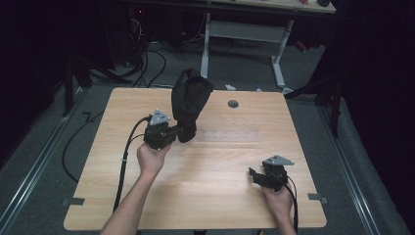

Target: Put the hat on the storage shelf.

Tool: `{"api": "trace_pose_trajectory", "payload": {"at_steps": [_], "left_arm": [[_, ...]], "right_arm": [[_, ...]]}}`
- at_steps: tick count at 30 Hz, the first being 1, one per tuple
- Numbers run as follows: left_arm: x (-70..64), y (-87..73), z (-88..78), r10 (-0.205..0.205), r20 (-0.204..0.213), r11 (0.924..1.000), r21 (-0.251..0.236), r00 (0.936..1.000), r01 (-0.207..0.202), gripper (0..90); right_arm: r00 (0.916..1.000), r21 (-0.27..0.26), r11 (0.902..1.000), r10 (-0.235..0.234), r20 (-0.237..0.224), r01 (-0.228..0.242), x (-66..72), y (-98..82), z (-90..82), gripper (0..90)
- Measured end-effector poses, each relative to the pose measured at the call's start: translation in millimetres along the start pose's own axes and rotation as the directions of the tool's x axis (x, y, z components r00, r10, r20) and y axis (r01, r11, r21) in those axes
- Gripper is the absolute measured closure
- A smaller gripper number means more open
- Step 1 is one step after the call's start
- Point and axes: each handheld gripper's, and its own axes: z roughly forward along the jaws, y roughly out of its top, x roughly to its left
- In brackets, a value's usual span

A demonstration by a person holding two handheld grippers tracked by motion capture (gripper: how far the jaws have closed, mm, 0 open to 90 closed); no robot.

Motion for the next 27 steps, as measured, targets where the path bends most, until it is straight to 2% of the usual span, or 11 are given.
{"api": "trace_pose_trajectory", "payload": {"at_steps": [3,13,15,18,23,27], "left_arm": [[0.8,-4.9,1.1,0.006,0.000,1.0000,0.005,1.0000,-0.006,85.8],[8.6,-4.4,-3.5,-0.056,-0.013,0.9984,0.012,0.9983,0.056,83.4],[8.8,-4.2,-4.4,-0.073,-0.009,0.9972,0.015,0.9973,0.073,77.9],[7.7,-3.8,-6.1,-0.078,-0.008,0.9968,0.019,0.9969,0.078,71.6],[7.5,-2.3,-9.6,-0.081,-0.025,0.9966,0.014,0.9964,0.081,56.0],[8.3,-0.4,-14.0,-0.080,-0.028,0.9967,0.012,0.9964,0.080,50.2]], "right_arm": [[1.0000,0.000,1.0000,0.000,0.000,0.000,0.0,0.0,0.0,36.3],[1.0000,0.000,1.0000,0.001,0.000,-0.001,0.1,0.0,0.0,36.3],[1.0000,0.000,1.0000,0.000,0.000,0.000,0.1,0.0,0.0,36.3],[1.0000,0.000,1.0000,0.001,0.001,-0.001,0.1,0.0,0.0,36.3],[1.0000,0.000,1.0000,0.001,0.001,-0.001,0.1,0.0,0.0,36.3],[1.0000,0.000,1.0000,0.001,0.000,-0.001,0.1,0.0,0.0,36.3]]}}
